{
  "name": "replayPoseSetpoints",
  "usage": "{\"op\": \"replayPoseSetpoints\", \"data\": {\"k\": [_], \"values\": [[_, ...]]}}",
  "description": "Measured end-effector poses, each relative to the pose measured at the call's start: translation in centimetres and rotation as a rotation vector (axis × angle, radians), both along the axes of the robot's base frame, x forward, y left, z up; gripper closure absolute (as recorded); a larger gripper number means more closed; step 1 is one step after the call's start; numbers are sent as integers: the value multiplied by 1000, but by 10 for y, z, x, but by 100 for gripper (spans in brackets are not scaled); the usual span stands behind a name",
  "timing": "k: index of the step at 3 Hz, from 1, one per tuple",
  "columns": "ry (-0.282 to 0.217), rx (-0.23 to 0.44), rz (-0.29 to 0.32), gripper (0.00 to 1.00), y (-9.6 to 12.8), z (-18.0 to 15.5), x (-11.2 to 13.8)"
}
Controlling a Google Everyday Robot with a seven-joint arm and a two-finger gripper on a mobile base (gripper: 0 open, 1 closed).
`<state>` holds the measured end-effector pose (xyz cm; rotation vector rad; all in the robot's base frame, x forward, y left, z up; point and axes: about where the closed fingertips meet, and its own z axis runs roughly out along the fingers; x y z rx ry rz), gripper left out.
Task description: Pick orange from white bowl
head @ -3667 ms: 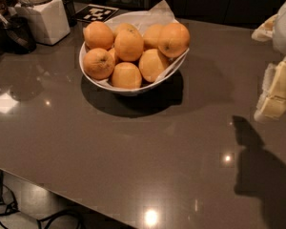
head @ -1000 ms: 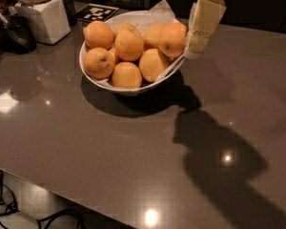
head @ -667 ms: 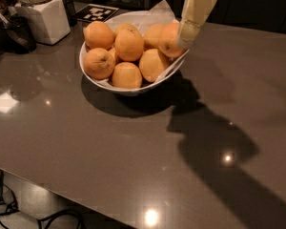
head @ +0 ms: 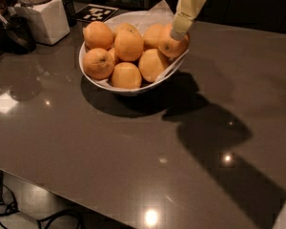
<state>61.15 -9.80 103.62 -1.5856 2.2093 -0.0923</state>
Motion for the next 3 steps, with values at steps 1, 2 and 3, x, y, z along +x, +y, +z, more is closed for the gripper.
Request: {"op": "replayPoseSetpoints", "data": {"k": [1, 2, 3], "values": [[18, 10, -4, 6, 5, -6, 5], [33, 12, 7, 12, 11, -12, 7], [50, 11, 27, 24, 17, -19, 9]]}}
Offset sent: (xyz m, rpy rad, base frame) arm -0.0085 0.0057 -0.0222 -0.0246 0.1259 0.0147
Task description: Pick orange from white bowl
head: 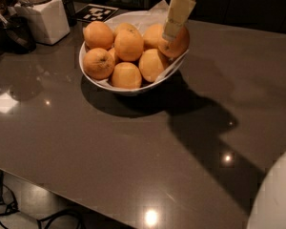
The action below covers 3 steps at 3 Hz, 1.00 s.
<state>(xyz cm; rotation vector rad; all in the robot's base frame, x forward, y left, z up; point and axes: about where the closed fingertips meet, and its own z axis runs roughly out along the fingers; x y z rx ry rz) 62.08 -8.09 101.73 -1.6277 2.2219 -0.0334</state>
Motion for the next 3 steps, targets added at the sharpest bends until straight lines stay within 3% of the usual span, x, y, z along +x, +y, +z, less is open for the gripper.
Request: {"op": "replayPoseSetpoints", "data": {"k": [3], "values": [[33, -9, 7, 16, 0, -18, 13]]}}
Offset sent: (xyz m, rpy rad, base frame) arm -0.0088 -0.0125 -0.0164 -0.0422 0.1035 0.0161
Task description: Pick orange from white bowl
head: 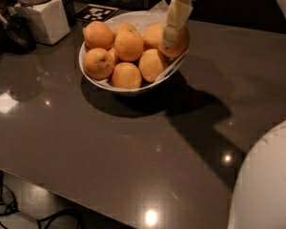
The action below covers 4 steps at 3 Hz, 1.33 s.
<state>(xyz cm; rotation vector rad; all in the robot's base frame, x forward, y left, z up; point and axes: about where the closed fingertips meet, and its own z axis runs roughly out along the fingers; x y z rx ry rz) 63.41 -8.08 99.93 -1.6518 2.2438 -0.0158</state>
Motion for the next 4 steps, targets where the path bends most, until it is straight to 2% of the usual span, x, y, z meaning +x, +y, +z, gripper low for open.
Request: {"op": "replayPoseSetpoints", "data": {"k": [3, 4], "values": [[61, -14, -14, 22, -6, -29, 8], [82, -22, -3, 24, -2, -38, 7]]}}
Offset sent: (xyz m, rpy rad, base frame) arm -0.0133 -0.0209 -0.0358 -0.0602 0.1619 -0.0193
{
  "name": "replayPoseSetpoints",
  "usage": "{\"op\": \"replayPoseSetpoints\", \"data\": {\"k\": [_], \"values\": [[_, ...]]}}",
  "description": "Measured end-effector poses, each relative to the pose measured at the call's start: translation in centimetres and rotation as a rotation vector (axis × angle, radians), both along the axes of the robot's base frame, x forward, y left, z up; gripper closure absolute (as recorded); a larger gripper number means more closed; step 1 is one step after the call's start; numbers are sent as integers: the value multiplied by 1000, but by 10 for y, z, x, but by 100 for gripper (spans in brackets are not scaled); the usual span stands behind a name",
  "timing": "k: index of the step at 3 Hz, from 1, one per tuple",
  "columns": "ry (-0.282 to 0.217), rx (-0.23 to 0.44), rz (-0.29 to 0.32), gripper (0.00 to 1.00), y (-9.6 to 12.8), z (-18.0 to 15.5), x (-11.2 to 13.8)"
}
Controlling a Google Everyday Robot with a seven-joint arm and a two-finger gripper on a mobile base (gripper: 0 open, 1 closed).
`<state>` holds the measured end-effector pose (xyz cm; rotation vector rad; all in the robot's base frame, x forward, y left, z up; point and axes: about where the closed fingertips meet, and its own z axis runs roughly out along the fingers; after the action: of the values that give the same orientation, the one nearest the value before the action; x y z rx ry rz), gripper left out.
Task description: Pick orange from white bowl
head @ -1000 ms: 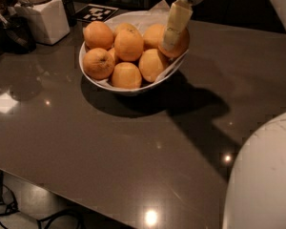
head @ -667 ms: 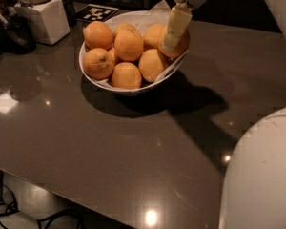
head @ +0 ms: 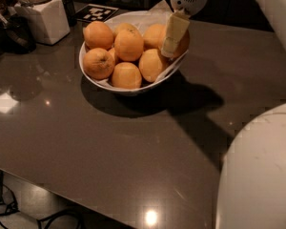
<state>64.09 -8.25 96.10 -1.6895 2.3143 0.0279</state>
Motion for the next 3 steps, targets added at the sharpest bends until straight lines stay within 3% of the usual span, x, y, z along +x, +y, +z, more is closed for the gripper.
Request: {"op": "replayPoseSetpoints", "data": {"k": [1, 3], "values": [[24, -7, 25, 42, 5, -11, -4], [-2, 6, 23, 89, 10, -11, 4]]}}
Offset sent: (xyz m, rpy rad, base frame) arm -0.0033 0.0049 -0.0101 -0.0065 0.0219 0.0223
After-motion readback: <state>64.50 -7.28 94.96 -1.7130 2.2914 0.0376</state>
